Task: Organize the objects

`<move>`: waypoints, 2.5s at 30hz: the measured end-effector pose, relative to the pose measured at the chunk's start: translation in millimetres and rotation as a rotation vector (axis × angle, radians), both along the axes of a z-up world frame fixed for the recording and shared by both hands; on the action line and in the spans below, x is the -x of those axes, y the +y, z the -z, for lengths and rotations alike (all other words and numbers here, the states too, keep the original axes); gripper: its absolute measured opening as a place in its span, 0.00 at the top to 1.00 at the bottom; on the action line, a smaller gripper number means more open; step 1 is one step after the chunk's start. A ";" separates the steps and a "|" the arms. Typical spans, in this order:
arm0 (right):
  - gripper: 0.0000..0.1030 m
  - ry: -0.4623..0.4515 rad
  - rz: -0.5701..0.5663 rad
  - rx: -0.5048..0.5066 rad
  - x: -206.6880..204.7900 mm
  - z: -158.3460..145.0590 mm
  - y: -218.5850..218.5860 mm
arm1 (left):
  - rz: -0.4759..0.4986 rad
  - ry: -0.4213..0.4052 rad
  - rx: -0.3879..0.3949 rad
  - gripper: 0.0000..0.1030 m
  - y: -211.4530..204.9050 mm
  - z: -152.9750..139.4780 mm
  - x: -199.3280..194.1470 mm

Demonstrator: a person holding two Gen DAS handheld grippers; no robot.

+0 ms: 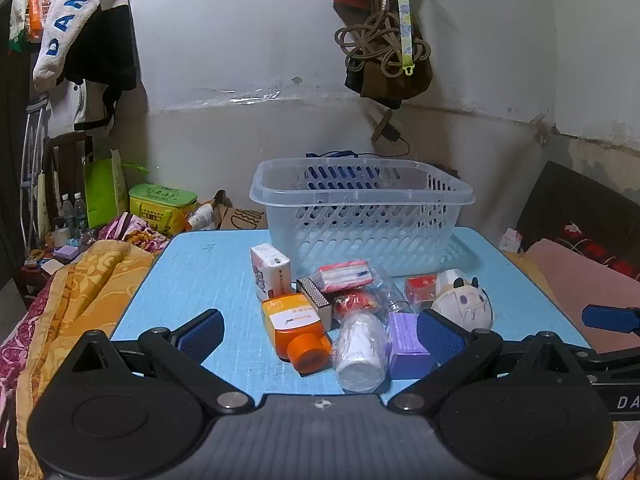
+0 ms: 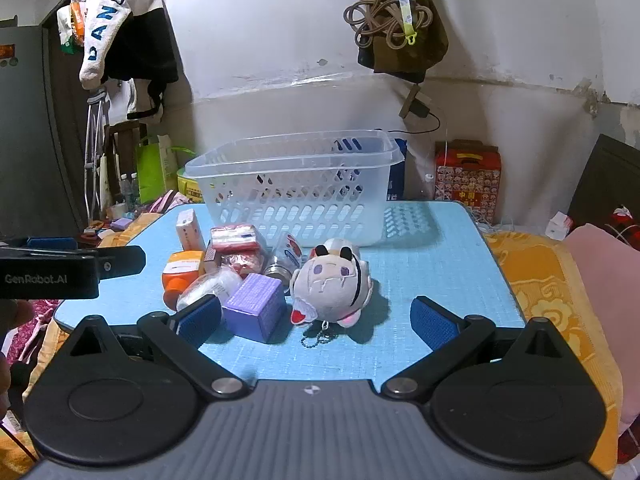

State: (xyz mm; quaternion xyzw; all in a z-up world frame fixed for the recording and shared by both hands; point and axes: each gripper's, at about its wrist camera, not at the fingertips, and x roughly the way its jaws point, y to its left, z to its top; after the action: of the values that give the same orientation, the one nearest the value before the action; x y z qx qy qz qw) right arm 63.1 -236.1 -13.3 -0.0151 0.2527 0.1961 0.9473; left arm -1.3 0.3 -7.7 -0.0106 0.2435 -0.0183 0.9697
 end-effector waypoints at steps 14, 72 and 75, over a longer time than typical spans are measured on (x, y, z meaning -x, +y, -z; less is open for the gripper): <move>0.00 -0.003 0.034 0.016 -1.5 3.7 -0.7 | -0.003 0.016 0.003 0.00 -1.1 4.0 -0.5; 0.00 -0.009 0.057 -0.012 -2.8 5.2 -11.1 | -0.026 0.041 0.048 0.00 5.5 9.8 -1.1; 0.00 -0.006 0.056 -0.018 -2.0 5.2 -12.2 | -0.102 0.044 0.047 0.00 4.8 10.2 -1.2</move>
State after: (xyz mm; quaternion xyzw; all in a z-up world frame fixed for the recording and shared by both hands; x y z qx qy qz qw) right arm 65.1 -248.3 -18.6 -0.0002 0.2484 0.1720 0.9533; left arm -0.1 5.0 -17.9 -0.0462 0.2633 0.0257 0.9633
